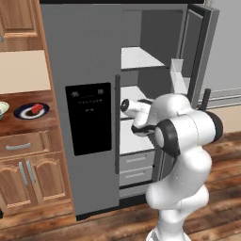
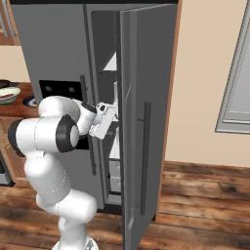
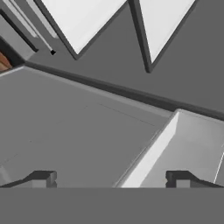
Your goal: Place one of the steaks on the plate and the other in the bowl. Then place the bowl in the fridge.
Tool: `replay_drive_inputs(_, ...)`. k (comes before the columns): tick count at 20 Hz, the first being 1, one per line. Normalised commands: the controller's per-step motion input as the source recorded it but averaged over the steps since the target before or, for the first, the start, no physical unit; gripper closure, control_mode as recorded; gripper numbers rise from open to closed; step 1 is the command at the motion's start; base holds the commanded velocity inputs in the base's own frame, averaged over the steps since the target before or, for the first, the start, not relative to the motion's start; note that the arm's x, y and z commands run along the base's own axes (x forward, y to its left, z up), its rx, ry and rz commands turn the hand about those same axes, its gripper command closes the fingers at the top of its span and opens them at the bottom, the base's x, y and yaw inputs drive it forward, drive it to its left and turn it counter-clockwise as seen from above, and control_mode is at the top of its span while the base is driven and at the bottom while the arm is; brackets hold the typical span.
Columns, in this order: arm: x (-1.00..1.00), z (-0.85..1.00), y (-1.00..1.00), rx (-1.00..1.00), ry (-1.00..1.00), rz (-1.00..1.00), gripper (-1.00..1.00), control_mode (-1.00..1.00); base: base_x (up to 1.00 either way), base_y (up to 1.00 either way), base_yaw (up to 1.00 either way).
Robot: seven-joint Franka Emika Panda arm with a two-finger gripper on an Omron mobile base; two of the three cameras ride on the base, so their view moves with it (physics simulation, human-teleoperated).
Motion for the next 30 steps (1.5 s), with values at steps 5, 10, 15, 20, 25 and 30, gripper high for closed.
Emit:
replay_drive_inputs(5,0.21,-0.59,-0.49,0.0,-0.08,0.03,-1.0,-1.0,0.0,0.0,0.0)
replay_drive_inputs(10,0.06,-0.25,-0.37,0.0,-0.05,0.0,-1.0,-1.0,0.0,0.0,0.0)
replay_drive_inputs(15,-0.02,-0.01,-0.86,0.0,-0.01,-0.03,-1.0,-1.0,0.0,0.0,0.0)
replay_drive_inputs(20,-0.18,0.08,-1.0,0.03,-0.1,-0.01,-1.0,-1.0,0.0,0.0,0.0)
replay_drive_inputs(25,-0.19,0.01,-1.0,0.12,-0.12,0.0,-1.0,-1.0,0.0,0.0,0.0)
replay_drive_inputs(30,-0.04,0.03,-1.0,0.12,-0.11,0.0,-1.0,-1.0,0.0,0.0,0.0)
